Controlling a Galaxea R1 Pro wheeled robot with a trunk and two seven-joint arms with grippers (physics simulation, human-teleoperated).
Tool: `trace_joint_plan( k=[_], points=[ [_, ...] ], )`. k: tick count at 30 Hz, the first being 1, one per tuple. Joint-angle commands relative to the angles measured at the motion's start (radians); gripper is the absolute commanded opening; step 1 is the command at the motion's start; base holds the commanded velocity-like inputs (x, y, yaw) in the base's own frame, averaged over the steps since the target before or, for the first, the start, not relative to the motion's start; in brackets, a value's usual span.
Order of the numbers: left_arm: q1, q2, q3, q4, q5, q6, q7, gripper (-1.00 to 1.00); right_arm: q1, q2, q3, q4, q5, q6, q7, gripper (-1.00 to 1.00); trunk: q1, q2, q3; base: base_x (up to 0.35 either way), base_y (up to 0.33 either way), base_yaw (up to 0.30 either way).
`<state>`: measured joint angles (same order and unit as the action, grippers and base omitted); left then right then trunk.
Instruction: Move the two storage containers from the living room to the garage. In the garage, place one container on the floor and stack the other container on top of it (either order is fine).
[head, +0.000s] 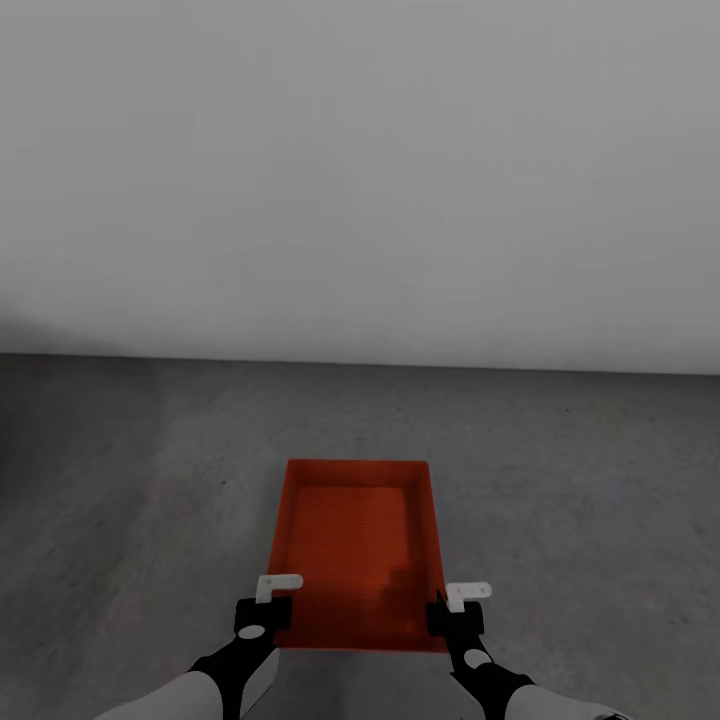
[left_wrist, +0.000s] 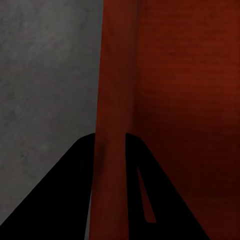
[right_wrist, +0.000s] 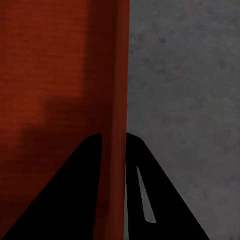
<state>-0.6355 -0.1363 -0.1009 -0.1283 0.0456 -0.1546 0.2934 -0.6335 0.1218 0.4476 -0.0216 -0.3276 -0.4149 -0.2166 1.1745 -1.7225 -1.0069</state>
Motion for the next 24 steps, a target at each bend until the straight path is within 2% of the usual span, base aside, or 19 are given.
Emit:
trace_joint_plan(
  k=[1,24],
  points=[
    [-0.001,0.000,0.078,-0.013,0.011,-0.003,0.032,-1.00,0.000,0.002,-0.027,0.000,0.013,0.005,0.003,-1.00,0.004,-0.008,-0.004,0.000,0.000,0.000],
    [-0.001,0.000,0.078,-0.013,0.011,-0.003,0.032,-1.00,0.000,0.002,-0.027,0.000,0.013,0.006,0.003,-1.00,0.088,-0.162,-0.073,0.000,0.000,0.000]
  ],
)
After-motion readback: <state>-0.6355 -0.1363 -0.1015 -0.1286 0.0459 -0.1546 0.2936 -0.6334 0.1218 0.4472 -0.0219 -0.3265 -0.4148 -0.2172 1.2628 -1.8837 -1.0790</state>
